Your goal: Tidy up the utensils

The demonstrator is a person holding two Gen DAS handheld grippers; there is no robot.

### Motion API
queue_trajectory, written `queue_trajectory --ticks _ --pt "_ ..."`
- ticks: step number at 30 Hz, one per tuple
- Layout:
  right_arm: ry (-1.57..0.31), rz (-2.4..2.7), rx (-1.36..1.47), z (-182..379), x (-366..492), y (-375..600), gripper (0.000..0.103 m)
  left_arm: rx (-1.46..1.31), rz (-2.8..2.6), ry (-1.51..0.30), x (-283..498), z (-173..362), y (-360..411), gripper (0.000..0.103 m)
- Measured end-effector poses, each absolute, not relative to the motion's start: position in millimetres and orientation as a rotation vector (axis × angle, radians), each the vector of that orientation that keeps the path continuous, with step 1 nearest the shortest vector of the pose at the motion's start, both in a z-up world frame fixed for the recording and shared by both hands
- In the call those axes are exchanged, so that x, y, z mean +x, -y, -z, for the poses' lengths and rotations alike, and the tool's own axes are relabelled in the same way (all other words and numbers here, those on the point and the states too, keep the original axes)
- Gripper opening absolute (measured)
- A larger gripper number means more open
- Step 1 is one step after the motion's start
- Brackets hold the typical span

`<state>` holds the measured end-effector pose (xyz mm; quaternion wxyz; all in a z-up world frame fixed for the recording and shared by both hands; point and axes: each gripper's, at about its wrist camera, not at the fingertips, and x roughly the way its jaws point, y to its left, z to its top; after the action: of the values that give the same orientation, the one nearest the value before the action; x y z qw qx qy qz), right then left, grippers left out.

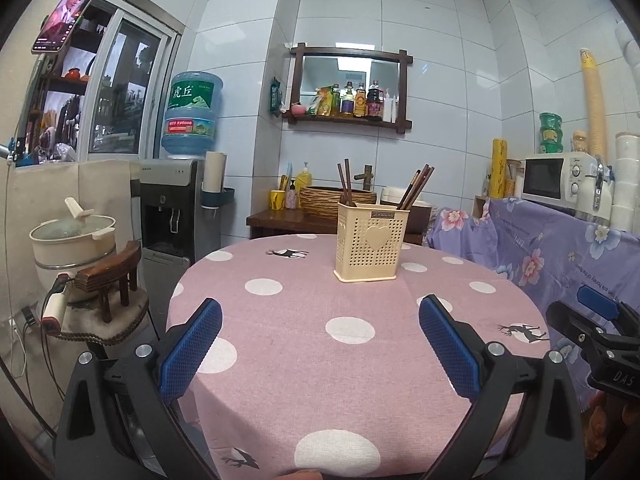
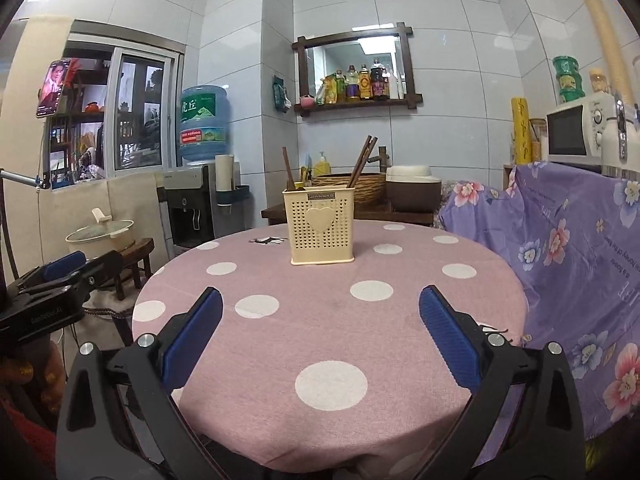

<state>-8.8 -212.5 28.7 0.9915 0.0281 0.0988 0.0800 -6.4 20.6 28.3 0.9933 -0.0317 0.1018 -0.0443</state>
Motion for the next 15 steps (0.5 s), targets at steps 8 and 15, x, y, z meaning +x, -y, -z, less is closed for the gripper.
queue_trajectory --ticks 8,15 --pt "-0.194 -0.167 0.059 -28.8 -9.5 212.5 0.097 -0.078 0.077 -0.211 -6.8 -25.2 -24.9 0.098" --pt "-0.196 -0.164 0.058 -27.6 -8.5 213.5 0.097 -0.078 0.081 -0.215 -7.2 -24.2 -24.6 0.098"
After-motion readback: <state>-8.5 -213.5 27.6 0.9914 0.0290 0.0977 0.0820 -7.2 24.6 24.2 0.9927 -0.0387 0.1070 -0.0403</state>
